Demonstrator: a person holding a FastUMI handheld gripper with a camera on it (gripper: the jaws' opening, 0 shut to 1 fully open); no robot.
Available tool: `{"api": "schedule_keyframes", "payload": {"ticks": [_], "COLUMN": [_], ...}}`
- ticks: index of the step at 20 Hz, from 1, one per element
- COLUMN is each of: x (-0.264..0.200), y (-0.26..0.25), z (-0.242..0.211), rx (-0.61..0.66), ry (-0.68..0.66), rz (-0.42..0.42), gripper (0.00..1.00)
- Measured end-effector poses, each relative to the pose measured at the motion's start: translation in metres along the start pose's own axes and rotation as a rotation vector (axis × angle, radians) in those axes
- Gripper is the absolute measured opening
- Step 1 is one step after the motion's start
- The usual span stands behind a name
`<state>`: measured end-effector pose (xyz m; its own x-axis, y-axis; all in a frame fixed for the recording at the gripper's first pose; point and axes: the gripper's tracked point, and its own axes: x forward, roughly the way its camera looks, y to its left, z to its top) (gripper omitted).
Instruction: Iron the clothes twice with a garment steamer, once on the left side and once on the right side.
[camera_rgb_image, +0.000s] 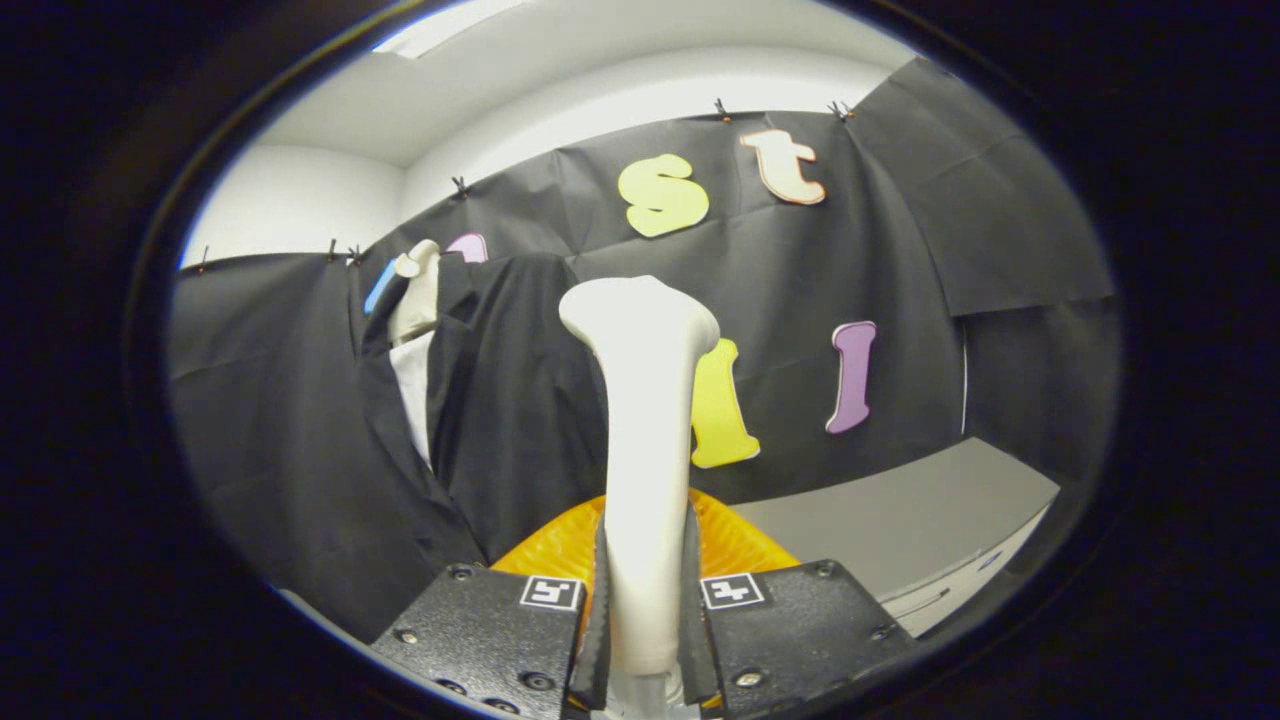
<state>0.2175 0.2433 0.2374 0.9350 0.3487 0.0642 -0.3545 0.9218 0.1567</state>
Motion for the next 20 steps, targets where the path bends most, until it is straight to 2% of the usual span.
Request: {"api": "schedule_keyframes", "payload": {"ticks": [4,8,15,20], "x": [0.007,0.022,0.036,0.041], "y": [0.044,0.086,0.139,0.154], "z": [0.028,0.038,0.032,0.020], "rx": [-0.052,-0.074,-0.127,-0.153], "ry": [-0.071,-0.083,-0.073,-0.056], "rz": [0.002,0.019,0.052,0.053], "gripper": [0.30,0.30,0.30,0.30]}}
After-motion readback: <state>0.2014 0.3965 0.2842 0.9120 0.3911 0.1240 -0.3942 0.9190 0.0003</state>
